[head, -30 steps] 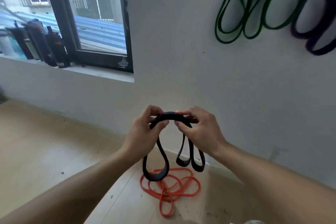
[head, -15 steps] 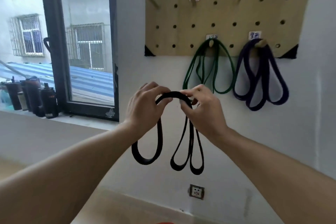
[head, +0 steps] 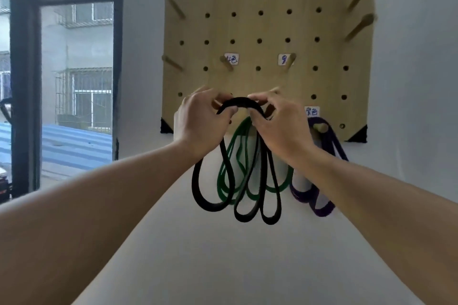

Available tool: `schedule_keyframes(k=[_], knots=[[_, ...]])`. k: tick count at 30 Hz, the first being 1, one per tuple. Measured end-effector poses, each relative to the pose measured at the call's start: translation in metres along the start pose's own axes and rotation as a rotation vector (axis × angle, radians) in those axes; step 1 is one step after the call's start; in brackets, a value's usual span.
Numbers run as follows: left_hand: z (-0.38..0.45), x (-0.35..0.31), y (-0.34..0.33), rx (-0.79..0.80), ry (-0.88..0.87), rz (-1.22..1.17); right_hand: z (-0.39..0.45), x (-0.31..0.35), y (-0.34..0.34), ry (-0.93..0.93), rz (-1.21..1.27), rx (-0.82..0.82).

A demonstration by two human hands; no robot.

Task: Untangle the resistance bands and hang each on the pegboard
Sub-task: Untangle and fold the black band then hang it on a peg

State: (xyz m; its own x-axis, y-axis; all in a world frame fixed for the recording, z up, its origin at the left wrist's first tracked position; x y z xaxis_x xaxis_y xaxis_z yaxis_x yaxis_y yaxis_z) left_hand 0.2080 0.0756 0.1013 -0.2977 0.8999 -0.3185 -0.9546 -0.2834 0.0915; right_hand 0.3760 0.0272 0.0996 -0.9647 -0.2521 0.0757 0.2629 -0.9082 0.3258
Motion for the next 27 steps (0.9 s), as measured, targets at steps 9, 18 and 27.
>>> schedule_keyframes(k=[9,18,27], knots=[[0.079,0.018,0.001,-0.060,-0.025,-0.074,0.086,0.010,-0.015,0.011,-0.045,-0.079],[0.121,-0.028,-0.070,-0.029,-0.143,-0.158,0.120,-0.045,0.038,0.001,-0.242,-0.238],[0.141,-0.011,-0.147,-0.018,0.034,-0.314,0.149,-0.101,0.031,0.028,-0.312,-0.185]])
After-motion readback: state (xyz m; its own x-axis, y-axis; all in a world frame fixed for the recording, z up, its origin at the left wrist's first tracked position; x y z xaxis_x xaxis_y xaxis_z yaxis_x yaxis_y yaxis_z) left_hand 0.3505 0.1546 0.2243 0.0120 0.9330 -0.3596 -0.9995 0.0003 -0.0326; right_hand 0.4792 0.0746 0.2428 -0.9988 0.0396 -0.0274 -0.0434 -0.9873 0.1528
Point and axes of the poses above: each hand's wrist, its own z-axis towards the middle knuckle, its own y-axis out of the back of the hand, x = y × z, the point moved 7 cm from there along z, towards the middle knuckle, and after that the axes turned 14 degrees about -z, right-handed, at the moved point
